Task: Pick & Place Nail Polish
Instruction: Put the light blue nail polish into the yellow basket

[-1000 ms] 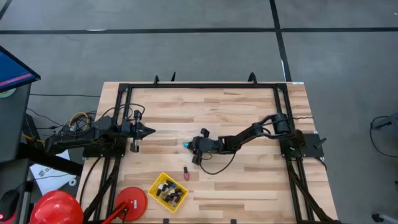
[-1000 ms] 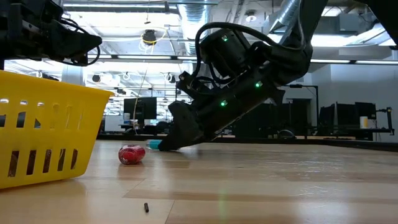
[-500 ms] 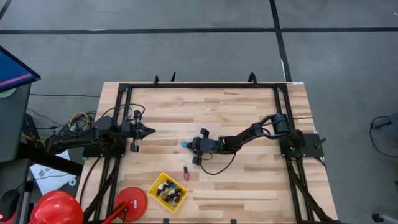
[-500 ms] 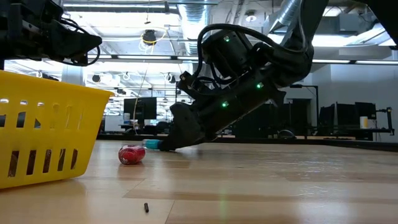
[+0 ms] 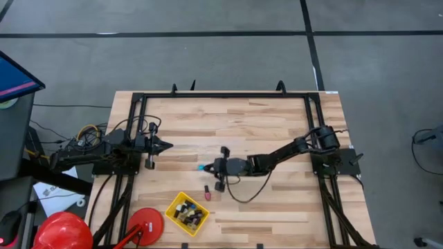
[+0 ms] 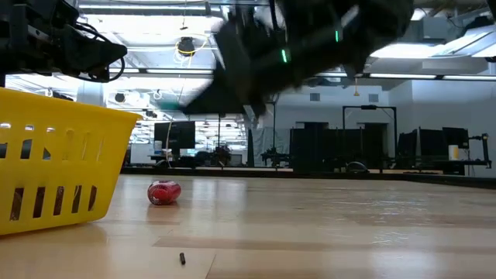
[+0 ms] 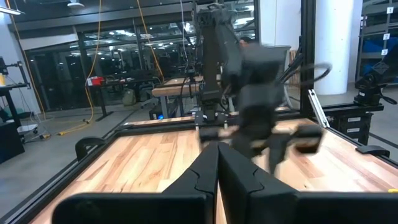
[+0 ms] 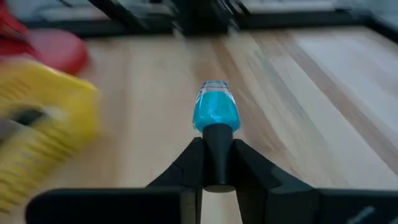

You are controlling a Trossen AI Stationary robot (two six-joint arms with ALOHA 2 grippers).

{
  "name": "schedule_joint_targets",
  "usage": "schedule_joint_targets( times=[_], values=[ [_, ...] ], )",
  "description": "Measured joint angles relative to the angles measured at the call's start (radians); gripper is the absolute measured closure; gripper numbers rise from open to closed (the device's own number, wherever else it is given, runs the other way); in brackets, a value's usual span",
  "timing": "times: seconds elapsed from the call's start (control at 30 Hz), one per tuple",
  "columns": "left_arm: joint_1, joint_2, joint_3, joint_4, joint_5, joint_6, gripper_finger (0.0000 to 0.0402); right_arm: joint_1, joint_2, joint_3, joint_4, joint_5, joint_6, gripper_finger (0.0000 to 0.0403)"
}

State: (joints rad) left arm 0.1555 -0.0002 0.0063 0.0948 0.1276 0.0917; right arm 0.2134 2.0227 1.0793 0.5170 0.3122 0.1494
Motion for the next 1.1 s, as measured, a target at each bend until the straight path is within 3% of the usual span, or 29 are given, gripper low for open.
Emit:
schedule_joint_targets(
  times=[0.07,0.27,0.43,0.7,0.93,1.1],
  values=[
    [0.0,0.0,0.0,0.0,0.0,0.0,0.0401,0.03,-0.003,0.048,-0.01,0.0,0.008,0.0354],
    [0.0,0.0,0.0,0.001,0.0,0.0,0.0401,0.123,-0.004,0.252,-0.263,0.006,-0.003,0.0354],
    [0.0,0.0,0.0,0.002,0.0,0.0,0.0401,0.197,-0.004,0.335,-0.296,0.086,-0.007,0.0351],
    [0.0,0.0,0.0,0.002,0.0,0.0,0.0401,0.252,-0.004,0.348,-0.301,0.185,0.129,0.035],
    [0.0,0.0,0.0,0.003,0.0,0.0,0.0401,0.265,-0.001,0.349,-0.298,0.187,0.182,0.035],
    [0.0,0.0,0.0,0.003,0.0,0.0,0.0401,0.264,0.087,0.365,-0.224,0.174,0.196,0.035]
  ],
)
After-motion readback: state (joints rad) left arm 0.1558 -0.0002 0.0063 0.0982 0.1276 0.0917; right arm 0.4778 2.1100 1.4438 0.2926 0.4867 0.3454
